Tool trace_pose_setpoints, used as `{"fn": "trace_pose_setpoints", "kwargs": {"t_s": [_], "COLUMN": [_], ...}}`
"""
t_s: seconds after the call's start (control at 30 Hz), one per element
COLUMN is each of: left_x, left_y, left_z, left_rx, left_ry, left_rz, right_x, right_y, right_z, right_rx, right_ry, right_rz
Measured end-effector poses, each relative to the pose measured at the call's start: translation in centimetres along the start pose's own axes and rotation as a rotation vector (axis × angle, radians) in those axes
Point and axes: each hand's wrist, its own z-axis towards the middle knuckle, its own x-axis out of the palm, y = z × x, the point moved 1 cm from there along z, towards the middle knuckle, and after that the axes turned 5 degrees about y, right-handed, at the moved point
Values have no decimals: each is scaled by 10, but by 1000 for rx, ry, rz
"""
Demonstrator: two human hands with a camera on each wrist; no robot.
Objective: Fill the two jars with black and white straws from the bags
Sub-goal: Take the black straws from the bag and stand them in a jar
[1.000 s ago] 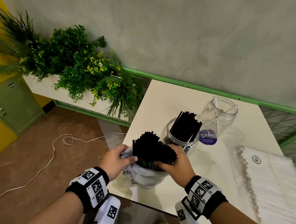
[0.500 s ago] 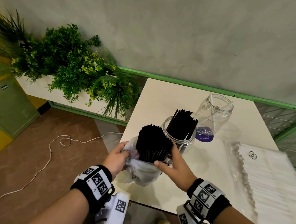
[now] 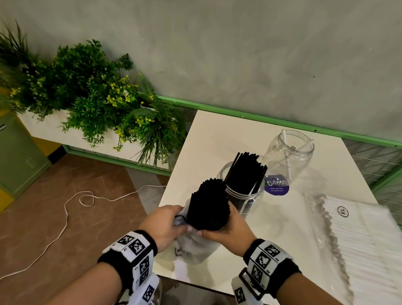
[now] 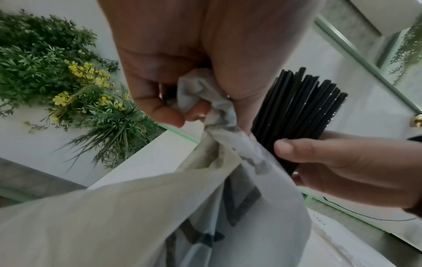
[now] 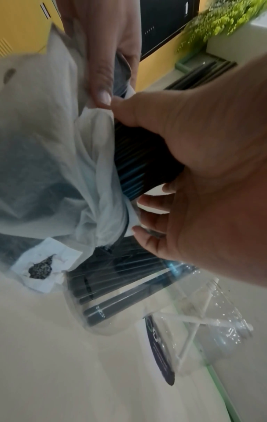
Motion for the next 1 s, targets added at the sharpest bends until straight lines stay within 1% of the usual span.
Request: {"fn": "trace_pose_setpoints", "kwargs": {"t_s": [0.07,0.13,0.2,0.27,0.33,0.4,0.53,0.7,0.9,1.0], "left_x": [1,4,3,3,2,2,5,5,-9,-11], "left_y": [3,7,8,5,1,1,5,10,-6,-9], "left_z": [1,2,3,2,2,3,3,3,2,3], "left_rx": [10,7,43,72,75,59,-3,-68,-107,-128], "left_ry": [-86,-138,-158,-172,-237,-282,-247,-216,-44,6], "left_rz": [92,94,-16,-102,-170,-239,-275,-320,-294,-216], "right_x": [-3,-5,-6,-8,-14,-17,-17,-21,-20,-17], "right_y": [2,7,22,35,44,42,29,24,23,22], "right_z": [2,1,-2,-5,-6,-7,-11,-11,-5,-2], "right_rx": [-20,-43,-47,-88,-132,-122,-35,25,33,30], "right_ry": [-20,-15,-7,-10,-22,-43,-84,-85,-123,-105], "right_rz": [-113,-153,-69,42,91,111,15,33,65,64]}}
